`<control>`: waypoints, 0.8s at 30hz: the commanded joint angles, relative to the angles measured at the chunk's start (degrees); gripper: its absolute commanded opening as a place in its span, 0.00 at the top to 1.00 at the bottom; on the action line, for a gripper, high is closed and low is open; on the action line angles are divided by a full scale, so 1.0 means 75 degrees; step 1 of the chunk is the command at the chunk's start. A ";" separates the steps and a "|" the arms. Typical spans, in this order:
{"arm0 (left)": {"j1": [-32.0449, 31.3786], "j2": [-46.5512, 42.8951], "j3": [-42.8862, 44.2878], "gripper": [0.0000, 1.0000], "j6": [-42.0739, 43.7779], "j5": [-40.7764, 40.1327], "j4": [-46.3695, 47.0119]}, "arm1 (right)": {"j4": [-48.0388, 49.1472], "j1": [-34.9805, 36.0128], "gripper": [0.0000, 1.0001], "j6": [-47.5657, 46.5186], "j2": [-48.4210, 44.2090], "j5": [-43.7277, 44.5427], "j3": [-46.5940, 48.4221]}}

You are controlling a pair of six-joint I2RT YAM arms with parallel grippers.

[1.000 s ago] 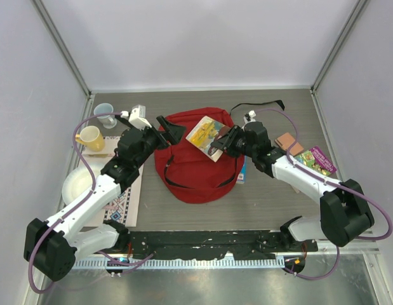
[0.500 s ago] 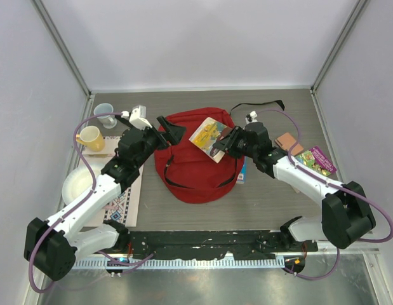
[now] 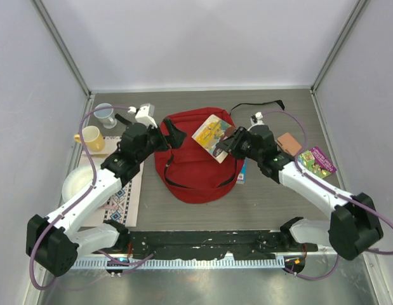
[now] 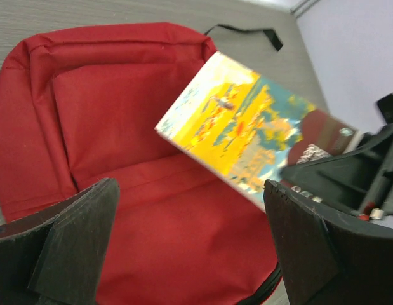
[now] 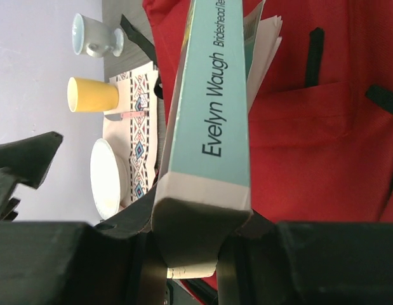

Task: Pack the student bag
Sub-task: Place the book in the student bag.

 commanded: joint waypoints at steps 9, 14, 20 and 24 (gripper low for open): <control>-0.0873 0.0929 0.1221 0.00 0.2317 0.2588 -0.2046 | -0.1786 -0.0575 0.99 -0.1067 -0.3112 0.3465 0.0431; -0.2269 0.2007 0.1947 0.00 0.2975 0.2423 -0.2738 | -0.2784 -0.1535 0.99 -0.1466 -0.3559 0.3796 0.0737; -0.2586 0.3121 0.2509 0.03 0.2893 0.2997 -0.2516 | -0.2949 -0.2357 0.99 -0.1537 -0.3747 0.3280 0.0760; -0.2691 0.3648 0.2780 0.15 0.2834 0.3127 -0.2539 | -0.2949 -0.2416 0.99 -0.1525 -0.3618 0.3046 0.0749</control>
